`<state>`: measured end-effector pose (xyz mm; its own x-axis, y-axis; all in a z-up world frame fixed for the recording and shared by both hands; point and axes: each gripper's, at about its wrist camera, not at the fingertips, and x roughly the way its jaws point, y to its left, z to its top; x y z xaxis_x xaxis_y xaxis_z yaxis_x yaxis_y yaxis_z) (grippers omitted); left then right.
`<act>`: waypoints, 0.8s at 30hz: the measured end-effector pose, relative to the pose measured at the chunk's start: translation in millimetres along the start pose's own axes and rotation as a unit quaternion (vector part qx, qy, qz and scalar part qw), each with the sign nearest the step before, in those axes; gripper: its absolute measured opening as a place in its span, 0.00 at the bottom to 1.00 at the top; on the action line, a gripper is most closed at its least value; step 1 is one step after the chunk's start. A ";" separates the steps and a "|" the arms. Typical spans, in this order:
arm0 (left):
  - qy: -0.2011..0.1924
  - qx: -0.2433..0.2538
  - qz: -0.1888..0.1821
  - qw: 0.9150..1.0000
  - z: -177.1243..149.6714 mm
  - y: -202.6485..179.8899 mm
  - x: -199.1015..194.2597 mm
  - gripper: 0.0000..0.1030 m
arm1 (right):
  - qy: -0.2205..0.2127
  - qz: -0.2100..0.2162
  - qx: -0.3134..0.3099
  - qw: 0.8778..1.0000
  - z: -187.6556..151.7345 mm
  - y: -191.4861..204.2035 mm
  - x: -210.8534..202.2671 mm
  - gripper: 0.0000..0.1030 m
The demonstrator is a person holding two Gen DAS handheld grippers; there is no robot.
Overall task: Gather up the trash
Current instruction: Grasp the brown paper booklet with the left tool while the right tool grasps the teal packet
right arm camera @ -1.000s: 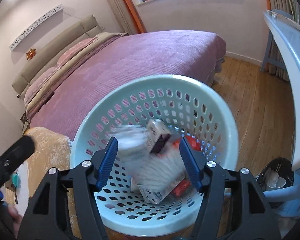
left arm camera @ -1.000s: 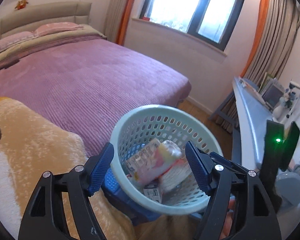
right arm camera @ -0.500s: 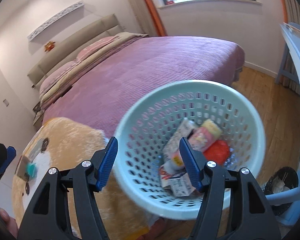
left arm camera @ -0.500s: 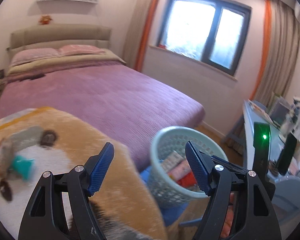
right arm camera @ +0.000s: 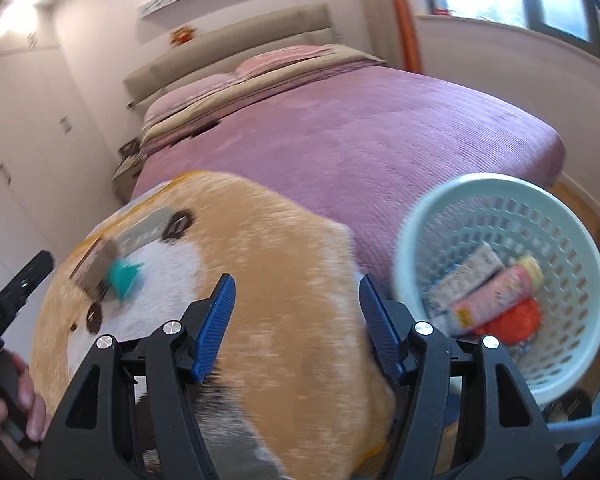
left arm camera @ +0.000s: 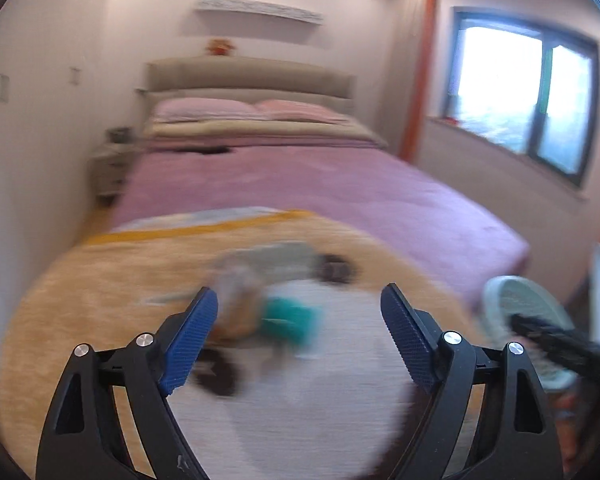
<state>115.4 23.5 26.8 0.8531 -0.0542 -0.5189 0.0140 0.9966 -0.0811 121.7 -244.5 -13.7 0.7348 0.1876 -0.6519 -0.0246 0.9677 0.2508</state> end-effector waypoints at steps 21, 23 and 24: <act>0.041 -0.100 -0.089 0.990 -22.9 87.4 42.4 0.88 | -0.006 0.029 -0.125 0.992 51.6 132.2 67.4 0.66; 0.057 -0.123 -0.112 0.985 -24.9 93.2 49.0 0.88 | 0.008 0.045 -0.116 0.992 50.3 134.7 78.6 0.65; 0.055 -0.131 -0.121 0.982 -26.0 95.4 47.5 0.88 | 0.012 0.053 -0.115 0.992 48.1 136.3 83.4 0.64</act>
<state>143.7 114.4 -27.7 0.7791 -0.3080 -0.5460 0.0623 0.9047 -0.4214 212.2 -105.1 0.5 0.7033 0.2916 -0.6484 -0.2568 0.9546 0.1509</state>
